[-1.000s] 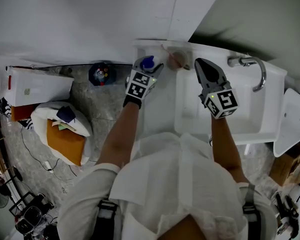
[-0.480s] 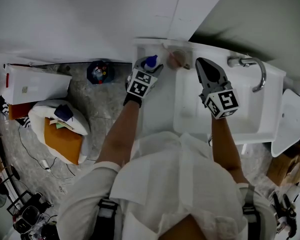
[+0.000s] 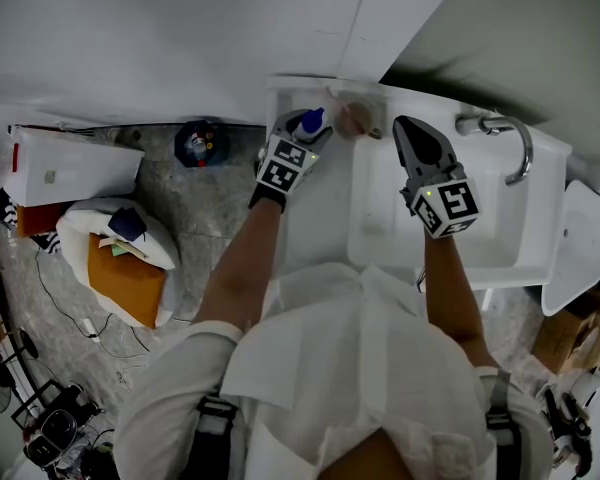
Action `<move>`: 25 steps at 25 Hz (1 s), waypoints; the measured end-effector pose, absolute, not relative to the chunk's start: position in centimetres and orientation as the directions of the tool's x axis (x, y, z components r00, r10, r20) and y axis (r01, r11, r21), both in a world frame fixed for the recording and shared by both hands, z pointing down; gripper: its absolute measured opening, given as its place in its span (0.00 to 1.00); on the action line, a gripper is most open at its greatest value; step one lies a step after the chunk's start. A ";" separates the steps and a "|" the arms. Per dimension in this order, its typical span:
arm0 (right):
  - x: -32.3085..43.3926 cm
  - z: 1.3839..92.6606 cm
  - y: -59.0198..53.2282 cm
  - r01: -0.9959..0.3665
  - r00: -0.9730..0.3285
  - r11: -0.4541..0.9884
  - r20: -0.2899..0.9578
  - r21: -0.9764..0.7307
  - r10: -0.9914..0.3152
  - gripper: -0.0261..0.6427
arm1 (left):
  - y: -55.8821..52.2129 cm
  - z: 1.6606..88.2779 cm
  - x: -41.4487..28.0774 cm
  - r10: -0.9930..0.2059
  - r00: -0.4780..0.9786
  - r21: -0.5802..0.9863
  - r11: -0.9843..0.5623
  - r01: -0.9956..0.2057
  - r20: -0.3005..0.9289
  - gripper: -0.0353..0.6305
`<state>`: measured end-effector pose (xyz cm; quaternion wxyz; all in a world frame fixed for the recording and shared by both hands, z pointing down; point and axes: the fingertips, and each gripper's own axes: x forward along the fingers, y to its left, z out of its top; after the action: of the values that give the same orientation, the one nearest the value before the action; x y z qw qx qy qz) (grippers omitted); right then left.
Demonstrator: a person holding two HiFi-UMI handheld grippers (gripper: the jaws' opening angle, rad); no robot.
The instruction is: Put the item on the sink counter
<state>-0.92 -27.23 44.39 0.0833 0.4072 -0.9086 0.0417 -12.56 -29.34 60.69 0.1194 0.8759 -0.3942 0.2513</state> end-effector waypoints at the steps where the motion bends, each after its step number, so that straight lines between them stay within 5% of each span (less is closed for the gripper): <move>1: -1.0 44.4 -27.2 -0.746 -0.655 0.665 0.185 -0.008 -0.733 0.07 | -29.4 60.5 -12.5 -0.632 0.566 0.009 -0.663 -0.748 0.529 0.39; 25: -0.8 42.7 -26.6 -0.758 -0.649 0.651 0.124 -0.025 -0.751 0.07 | -26.6 53.8 -14.3 -0.698 0.572 -0.053 -0.652 -0.756 0.431 0.43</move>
<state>-0.75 -26.61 42.69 0.0514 0.4159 -0.9072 0.0374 -14.32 -26.57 53.76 0.0685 0.8839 -0.4112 0.2121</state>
